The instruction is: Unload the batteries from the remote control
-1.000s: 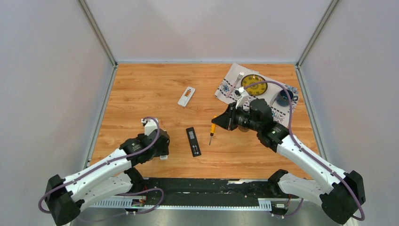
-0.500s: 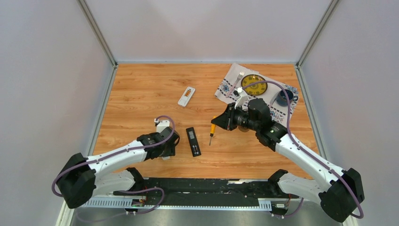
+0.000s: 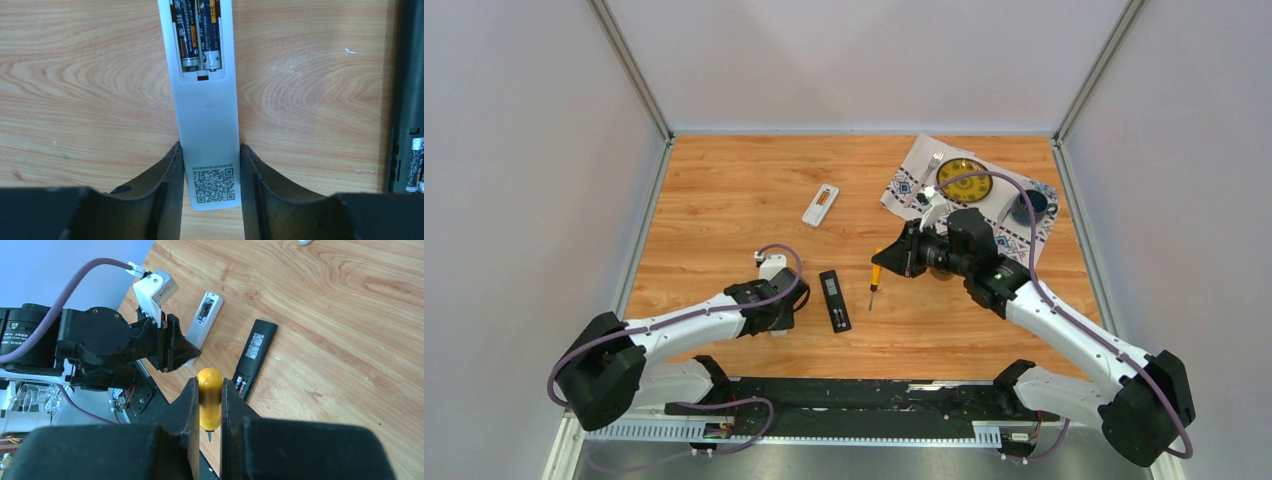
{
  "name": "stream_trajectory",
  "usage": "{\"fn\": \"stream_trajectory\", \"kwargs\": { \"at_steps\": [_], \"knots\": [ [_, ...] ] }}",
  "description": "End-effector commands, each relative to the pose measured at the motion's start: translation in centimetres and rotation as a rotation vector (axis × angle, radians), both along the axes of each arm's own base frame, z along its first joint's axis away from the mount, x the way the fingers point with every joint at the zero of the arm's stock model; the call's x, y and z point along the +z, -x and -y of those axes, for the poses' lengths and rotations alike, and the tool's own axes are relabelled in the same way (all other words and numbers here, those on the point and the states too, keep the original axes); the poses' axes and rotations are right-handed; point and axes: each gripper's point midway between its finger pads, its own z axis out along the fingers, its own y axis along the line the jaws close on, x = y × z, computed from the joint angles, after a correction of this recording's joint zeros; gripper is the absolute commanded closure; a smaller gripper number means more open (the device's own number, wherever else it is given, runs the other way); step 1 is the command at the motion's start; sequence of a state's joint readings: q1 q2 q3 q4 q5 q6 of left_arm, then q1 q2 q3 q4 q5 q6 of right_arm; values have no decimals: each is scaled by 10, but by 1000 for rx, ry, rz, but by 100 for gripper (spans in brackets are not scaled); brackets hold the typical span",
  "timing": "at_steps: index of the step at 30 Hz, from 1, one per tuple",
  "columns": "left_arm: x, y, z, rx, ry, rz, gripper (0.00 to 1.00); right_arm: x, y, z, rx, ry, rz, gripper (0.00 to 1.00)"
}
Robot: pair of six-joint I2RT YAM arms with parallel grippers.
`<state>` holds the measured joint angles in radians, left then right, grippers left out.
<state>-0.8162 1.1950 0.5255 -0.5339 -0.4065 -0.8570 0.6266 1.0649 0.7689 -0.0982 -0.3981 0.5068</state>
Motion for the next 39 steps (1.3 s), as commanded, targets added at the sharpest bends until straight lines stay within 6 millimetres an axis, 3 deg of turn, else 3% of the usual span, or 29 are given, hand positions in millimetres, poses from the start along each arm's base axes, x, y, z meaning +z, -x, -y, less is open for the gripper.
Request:
{"fn": "stream_trajectory", "kwargs": {
  "at_steps": [1, 3, 5, 7, 11, 18, 22, 23, 25, 26, 28, 29, 30, 31, 32, 33, 34, 35, 36, 39],
  "knots": [
    [-19, 14, -2, -6, 26, -51, 77, 16, -6, -4, 16, -31, 55, 100],
    [-18, 16, -5, -12, 30, -45, 92, 17, -6, -4, 17, -32, 57, 100],
    [-13, 16, -7, -15, 37, -30, 100, 18, -6, -5, 21, -35, 56, 100],
    [-7, 18, -11, -19, 28, -20, 100, 20, -6, -5, 23, -37, 59, 100],
    [30, 10, -12, -50, 74, 87, 100, 26, -4, -1, 11, -46, 69, 100],
    [102, -3, 20, -211, 296, 306, 100, 55, 0, 16, -53, -86, 149, 100],
    [125, -11, 50, -299, 403, 365, 100, 67, -2, 31, -124, -81, 201, 100],
    [119, -11, 58, -332, 395, 329, 100, 69, -2, 35, -139, -78, 207, 100],
    [126, -19, 73, -358, 411, 327, 100, 77, 0, 43, -169, -82, 238, 100],
    [114, -20, 82, -384, 391, 274, 100, 78, 0, 46, -177, -84, 248, 100],
    [122, -26, 103, -422, 402, 267, 100, 83, 1, 53, -205, -85, 269, 100],
    [109, -29, 113, -442, 369, 219, 100, 83, 1, 54, -211, -83, 274, 100],
    [120, -35, 128, -463, 378, 233, 100, 83, 3, 56, -213, -84, 281, 100],
    [120, -33, 141, -499, 372, 222, 100, 83, 3, 57, -218, -83, 280, 100],
    [104, -35, 151, -521, 327, 181, 100, 82, 3, 57, -219, -80, 278, 100],
    [117, -37, 170, -555, 341, 195, 100, 82, 3, 58, -221, -80, 278, 100],
    [116, -38, 182, -577, 338, 186, 100, 82, 4, 58, -219, -79, 279, 100],
    [99, -37, 193, -599, 308, 139, 100, 81, 4, 58, -216, -75, 280, 100],
    [110, -36, 214, -638, 330, 154, 100, 82, 4, 58, -218, -75, 278, 100],
    [94, -33, 248, -689, 305, 103, 100, 82, 4, 59, -215, -72, 284, 100]
  ]
}}
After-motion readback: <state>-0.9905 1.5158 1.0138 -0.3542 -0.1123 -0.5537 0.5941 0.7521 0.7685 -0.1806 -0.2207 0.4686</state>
